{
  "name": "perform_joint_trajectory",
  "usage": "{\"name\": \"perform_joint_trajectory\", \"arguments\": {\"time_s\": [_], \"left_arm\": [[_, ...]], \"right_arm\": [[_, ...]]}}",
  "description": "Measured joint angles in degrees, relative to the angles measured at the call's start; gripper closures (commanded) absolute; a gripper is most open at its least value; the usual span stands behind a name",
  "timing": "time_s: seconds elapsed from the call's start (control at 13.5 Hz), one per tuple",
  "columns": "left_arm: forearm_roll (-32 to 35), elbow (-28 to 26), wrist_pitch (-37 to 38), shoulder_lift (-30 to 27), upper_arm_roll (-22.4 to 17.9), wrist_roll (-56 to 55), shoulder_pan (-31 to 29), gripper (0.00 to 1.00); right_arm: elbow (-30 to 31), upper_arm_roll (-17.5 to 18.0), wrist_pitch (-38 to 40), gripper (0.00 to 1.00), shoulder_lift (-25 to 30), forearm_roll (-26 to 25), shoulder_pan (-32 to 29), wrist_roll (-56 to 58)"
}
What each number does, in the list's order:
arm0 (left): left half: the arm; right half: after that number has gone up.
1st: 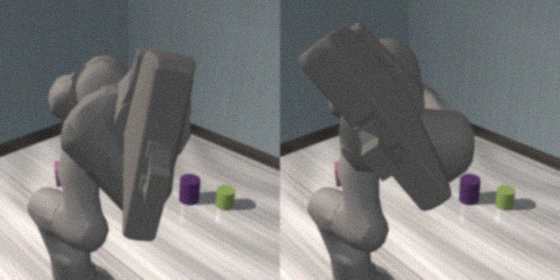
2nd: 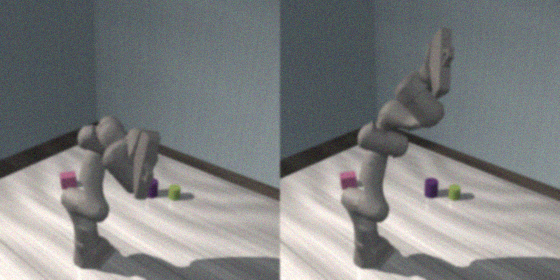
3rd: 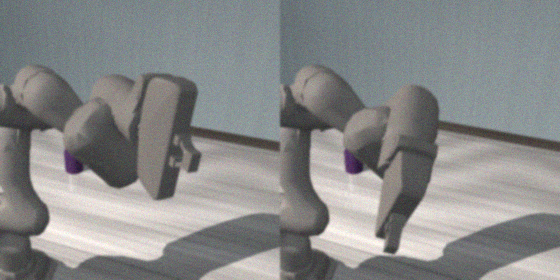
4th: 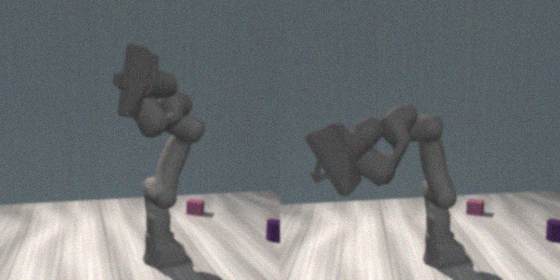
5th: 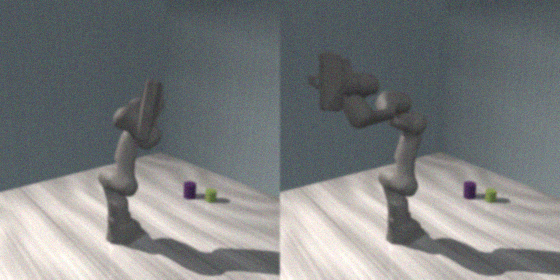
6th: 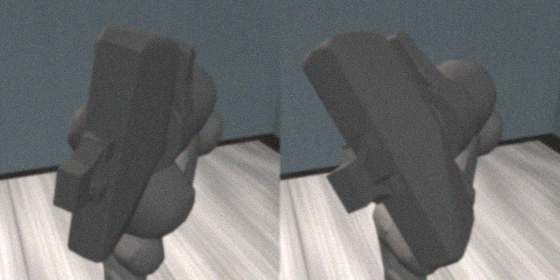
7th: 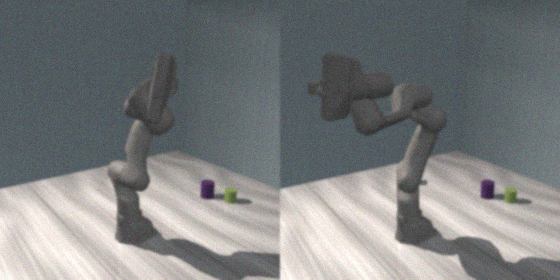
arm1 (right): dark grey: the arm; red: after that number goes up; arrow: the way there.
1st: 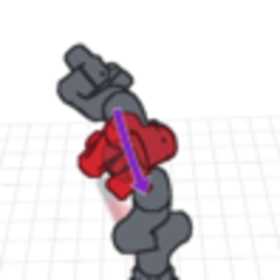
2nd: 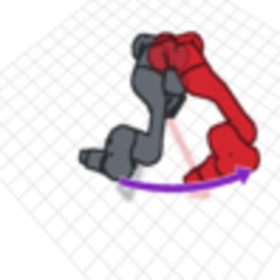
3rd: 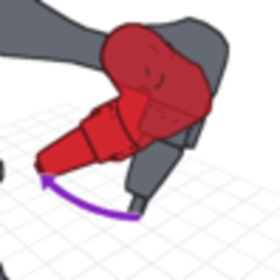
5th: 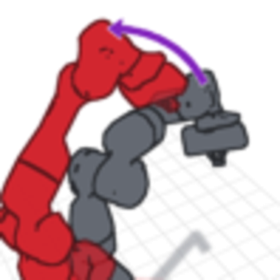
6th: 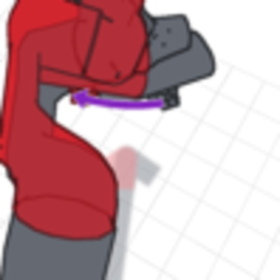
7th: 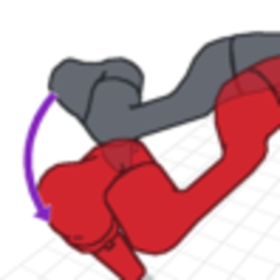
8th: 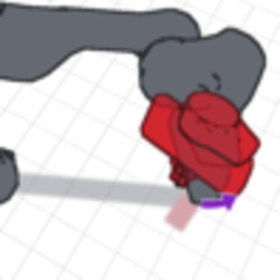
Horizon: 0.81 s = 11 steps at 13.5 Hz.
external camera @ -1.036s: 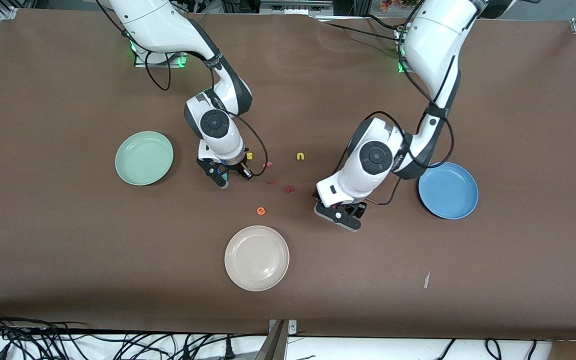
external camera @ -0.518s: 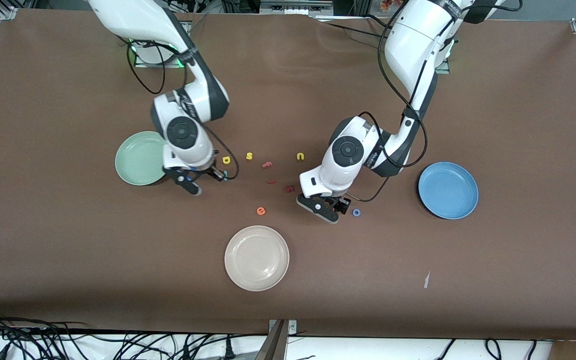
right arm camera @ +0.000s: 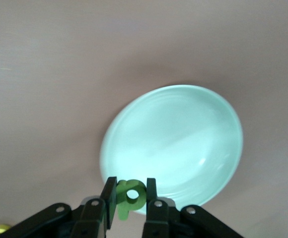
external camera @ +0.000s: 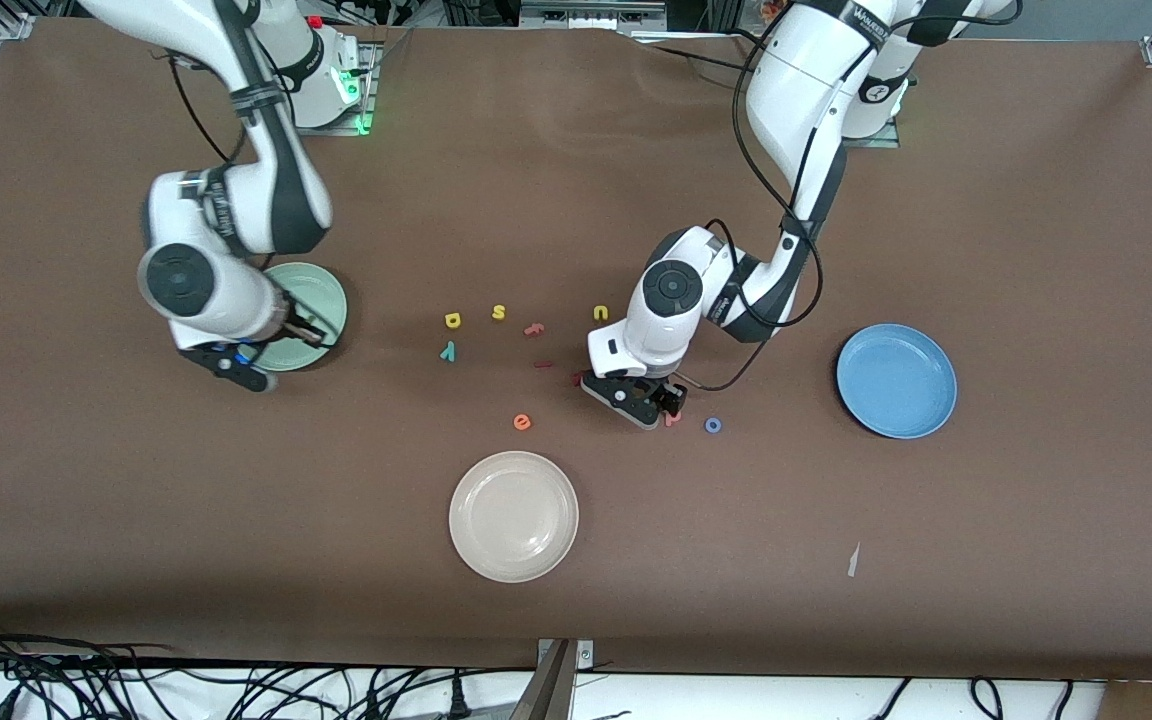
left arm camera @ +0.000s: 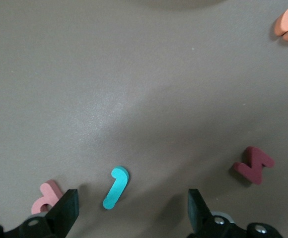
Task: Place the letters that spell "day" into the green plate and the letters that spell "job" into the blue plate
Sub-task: 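Drop the green p on the green plate while the left gripper grasps cyan letter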
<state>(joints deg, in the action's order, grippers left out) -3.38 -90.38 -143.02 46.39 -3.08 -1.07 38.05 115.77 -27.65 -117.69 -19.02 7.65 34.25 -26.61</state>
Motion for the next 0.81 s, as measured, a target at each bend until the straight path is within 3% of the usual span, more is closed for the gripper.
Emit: {"name": "perform_joint_trajectory", "arguments": {"time_s": [0.15, 0.22, 0.3, 0.37, 0.44, 0.67, 0.74, 0.81], "left_arm": [[0.0, 0.0, 0.0, 0.0, -0.2, 0.0, 0.0, 0.29], [0.0, 0.0, 0.0, 0.0, -0.2, 0.0, 0.0, 0.33], [0.0, 0.0, 0.0, 0.0, -0.3, 0.0, 0.0, 0.37], [0.0, -0.1, 0.0, 0.0, -0.4, 0.0, 0.0, 0.44], [0.0, -0.1, 0.0, 0.1, -0.4, 0.1, 0.0, 0.54], [0.0, -0.1, -0.1, -0.1, -0.5, 0.1, 0.0, 0.92], [0.0, 0.0, -0.1, -0.1, -0.5, 0.0, 0.0, 1.00], [0.0, 0.0, -0.1, -0.1, -0.5, 0.0, 0.0, 1.00]], "right_arm": [[3.9, -4.7, -2.2, 0.78, 0.0, 4.9, -0.8, 10.4], [6.7, -5.4, -5.6, 0.78, 0.0, 5.8, -1.3, 12.8], [9.9, -5.4, -9.9, 0.64, -0.1, 6.1, -1.5, 13.7], [12.9, -5.3, -13.8, 0.13, -0.1, 6.1, -1.4, 13.9], [14.8, -5.2, -16.0, 0.00, -0.2, 6.1, -1.1, 13.8], [15.5, -4.9, -16.8, 0.00, 0.1, 6.2, -0.9, 13.7], [15.3, -4.6, -16.4, 0.00, 0.4, 6.3, -0.7, 13.4], [14.7, -4.4, -15.6, 0.00, 0.8, 6.3, -0.3, 12.3]]}}
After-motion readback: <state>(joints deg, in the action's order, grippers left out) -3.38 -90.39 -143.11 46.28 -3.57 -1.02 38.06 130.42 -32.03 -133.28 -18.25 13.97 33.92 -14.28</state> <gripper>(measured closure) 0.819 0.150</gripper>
